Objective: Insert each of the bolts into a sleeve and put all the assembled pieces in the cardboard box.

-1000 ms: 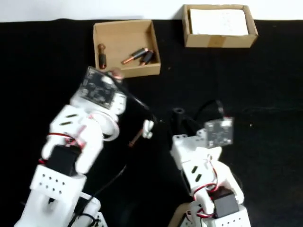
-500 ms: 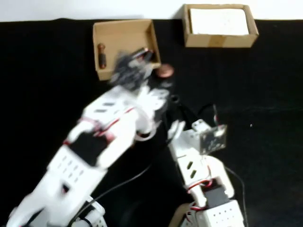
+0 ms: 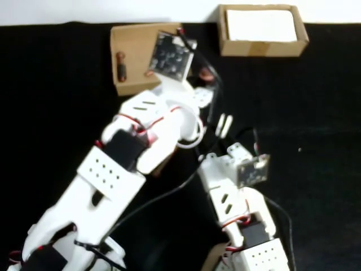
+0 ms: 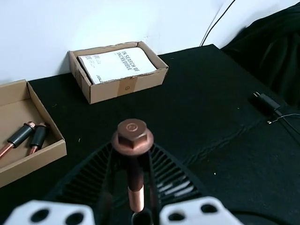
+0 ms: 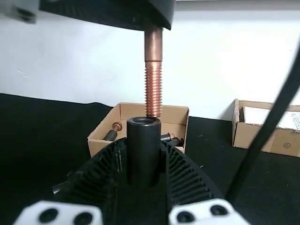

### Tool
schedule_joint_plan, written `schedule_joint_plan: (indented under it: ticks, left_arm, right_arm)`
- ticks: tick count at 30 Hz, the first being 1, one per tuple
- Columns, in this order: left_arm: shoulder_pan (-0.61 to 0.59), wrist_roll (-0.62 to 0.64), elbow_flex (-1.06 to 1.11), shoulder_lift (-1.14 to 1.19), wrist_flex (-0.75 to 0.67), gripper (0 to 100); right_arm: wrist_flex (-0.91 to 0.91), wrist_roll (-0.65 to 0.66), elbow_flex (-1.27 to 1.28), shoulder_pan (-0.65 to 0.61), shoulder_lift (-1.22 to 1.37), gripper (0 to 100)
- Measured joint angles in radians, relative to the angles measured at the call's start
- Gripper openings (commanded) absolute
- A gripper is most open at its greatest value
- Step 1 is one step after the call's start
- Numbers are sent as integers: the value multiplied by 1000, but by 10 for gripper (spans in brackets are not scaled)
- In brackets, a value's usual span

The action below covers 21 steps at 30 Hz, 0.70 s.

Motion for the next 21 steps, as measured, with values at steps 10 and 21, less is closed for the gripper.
schedule_joint_plan:
  ticks: [10,21]
  left_arm:
    - [-21,2,-40,0,89,9]
    - [-21,2,-87,3,164,9]
  right_arm:
    - [0,2,0,-2,0,6]
    - [0,2,0,-2,0,6]
